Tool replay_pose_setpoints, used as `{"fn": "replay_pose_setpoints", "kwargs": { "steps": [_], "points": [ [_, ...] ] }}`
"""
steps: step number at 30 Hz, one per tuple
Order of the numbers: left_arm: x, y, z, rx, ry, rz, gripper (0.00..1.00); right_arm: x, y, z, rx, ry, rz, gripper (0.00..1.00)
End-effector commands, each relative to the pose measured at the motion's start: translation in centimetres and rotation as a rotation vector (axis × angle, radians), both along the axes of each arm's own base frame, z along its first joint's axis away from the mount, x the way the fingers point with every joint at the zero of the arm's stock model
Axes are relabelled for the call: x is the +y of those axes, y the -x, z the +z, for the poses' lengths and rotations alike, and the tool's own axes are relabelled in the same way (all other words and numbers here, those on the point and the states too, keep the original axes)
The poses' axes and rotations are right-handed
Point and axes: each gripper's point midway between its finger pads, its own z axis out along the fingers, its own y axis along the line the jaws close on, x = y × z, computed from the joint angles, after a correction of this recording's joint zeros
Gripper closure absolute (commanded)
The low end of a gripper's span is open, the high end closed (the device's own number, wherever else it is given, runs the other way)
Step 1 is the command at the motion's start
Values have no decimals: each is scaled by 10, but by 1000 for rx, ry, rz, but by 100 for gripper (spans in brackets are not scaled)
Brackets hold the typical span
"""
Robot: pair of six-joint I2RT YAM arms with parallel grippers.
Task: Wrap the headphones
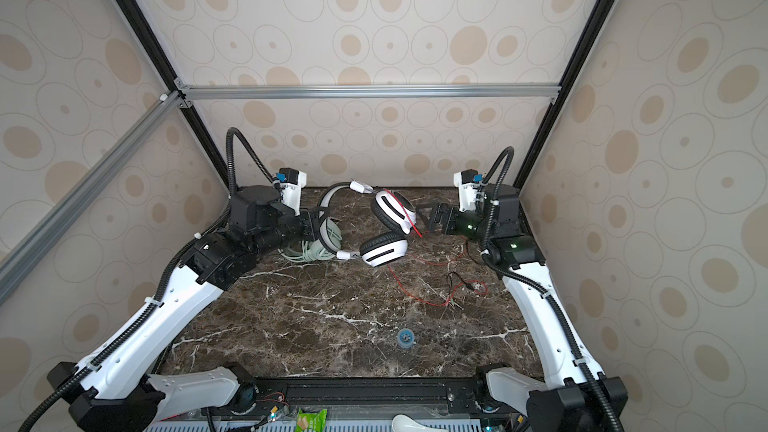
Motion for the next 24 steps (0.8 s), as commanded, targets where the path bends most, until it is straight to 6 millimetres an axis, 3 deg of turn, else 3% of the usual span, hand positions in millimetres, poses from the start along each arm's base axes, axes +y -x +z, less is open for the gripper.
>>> {"fn": "replay_pose_setpoints", "kwargs": {
  "steps": [1, 7, 12, 24],
  "points": [
    [2, 0, 66, -111, 123, 10, 100, 18, 5, 4, -141, -48, 143, 0],
    [-4, -3, 94, -133, 127, -16, 100, 50, 36, 5, -311, -88, 382, 1],
    [-8, -3, 102, -131, 139, -28, 100, 77, 55, 8, -342, -66, 523, 2],
    [-10, -1, 111, -133, 201, -33, 100, 91, 32, 12, -355, -110, 532, 5]
  ]
}}
